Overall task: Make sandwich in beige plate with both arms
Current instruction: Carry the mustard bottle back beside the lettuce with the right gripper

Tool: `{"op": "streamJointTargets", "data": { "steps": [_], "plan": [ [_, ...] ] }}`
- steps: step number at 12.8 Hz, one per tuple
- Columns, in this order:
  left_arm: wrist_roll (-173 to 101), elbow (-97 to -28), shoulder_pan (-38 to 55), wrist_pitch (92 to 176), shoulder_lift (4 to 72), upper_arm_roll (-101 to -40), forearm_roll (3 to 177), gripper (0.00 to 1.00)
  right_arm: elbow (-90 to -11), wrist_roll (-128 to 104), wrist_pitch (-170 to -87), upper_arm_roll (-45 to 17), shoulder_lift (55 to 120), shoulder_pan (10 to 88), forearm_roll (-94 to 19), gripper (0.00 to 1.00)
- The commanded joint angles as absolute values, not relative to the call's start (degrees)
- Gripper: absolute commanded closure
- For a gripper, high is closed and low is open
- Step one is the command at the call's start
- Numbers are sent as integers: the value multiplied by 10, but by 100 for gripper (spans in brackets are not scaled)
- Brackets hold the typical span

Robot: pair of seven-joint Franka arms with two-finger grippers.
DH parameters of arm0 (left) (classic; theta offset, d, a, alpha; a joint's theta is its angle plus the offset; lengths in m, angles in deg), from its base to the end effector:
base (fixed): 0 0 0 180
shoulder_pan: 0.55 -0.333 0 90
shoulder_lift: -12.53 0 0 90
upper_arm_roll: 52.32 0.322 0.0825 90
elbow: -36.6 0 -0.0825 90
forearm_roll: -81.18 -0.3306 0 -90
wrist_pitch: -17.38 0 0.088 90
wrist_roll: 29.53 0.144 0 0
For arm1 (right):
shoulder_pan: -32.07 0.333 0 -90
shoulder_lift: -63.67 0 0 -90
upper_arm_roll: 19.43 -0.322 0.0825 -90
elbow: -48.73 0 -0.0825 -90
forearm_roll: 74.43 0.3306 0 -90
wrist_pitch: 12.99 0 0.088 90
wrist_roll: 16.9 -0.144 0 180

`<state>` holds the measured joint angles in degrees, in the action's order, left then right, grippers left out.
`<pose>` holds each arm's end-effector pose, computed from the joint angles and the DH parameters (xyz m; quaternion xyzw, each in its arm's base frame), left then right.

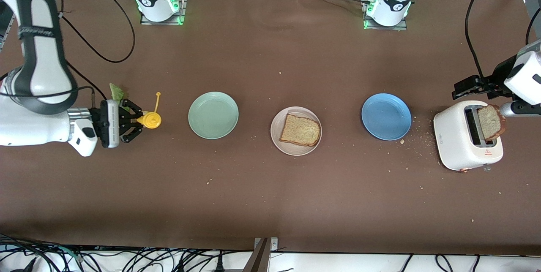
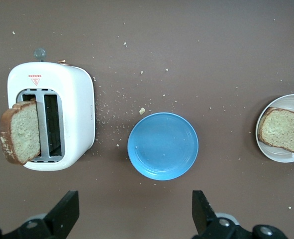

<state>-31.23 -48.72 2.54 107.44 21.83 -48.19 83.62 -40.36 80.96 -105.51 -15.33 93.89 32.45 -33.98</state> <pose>0.5459 0.0008 0.5428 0.9988 0.0245 -0.0397 0.0152 0.5962 0.0582 0.3382 -0.6950 -0.6090 -0.1071 0.3670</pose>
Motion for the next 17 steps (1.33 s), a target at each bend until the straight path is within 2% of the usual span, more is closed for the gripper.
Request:
{"op": "streamJointTargets", "data": {
  "steps": [1,5,12,14,17],
  "plan": [
    [-302,-484,24,1079,219,-485,814,0,-529,927,-1051,-117,900,320,-247,100],
    [-302,-483,24,1080,222,-485,814,0,-606,1103,-1044,-95,935,304,-181,100],
    [-303,-484,27,1081,224,-486,813,0,-600,1257,-1047,-95,1027,277,-138,100],
    [-303,-483,27,1081,225,-486,814,0,-567,1281,-1043,-95,1063,273,-137,100],
    [-303,-484,28,1081,225,-487,814,0,-566,1282,-1046,-95,1067,272,-137,100]
  ]
}}
